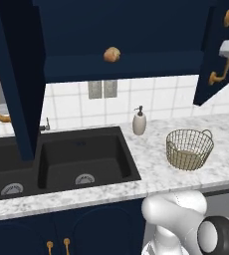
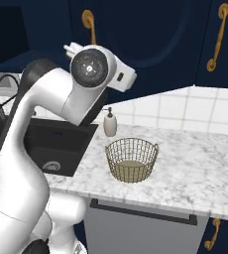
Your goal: Open the cabinet, pick up the bread from the cabinet and place it in the basket. Then move the basket to the dining counter.
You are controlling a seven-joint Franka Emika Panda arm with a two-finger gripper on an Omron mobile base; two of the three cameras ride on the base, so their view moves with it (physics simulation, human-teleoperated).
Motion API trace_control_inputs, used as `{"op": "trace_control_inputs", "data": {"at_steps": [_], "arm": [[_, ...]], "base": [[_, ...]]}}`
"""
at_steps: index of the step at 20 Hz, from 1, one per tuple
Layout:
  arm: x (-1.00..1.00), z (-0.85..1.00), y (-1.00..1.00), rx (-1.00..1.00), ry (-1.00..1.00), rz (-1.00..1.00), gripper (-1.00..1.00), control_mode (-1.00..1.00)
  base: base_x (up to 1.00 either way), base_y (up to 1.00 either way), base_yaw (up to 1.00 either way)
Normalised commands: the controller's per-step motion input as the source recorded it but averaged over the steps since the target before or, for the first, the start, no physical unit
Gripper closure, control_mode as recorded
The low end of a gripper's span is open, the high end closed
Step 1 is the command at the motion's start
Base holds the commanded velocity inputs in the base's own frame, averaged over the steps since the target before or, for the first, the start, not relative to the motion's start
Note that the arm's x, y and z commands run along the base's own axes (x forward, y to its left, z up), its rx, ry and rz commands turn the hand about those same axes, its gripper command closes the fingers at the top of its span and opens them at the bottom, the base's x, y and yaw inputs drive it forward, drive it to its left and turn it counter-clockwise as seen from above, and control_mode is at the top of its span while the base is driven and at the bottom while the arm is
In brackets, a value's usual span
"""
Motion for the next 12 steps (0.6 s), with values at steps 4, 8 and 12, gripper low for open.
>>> {"op": "trace_control_inputs", "data": {"at_steps": [4,8,12], "arm": [[-0.72,0.00,-1.00,0.00,-0.03,0.00,1.00,-1.00],[-0.81,0.00,-1.00,0.00,-0.02,-0.07,1.00,-1.00],[-1.00,-0.38,-0.61,-0.12,-0.30,-0.08,1.00,-1.00]], "base": [[0.00,0.00,0.00],[0.00,0.00,0.00],[0.00,0.00,0.00]]}}
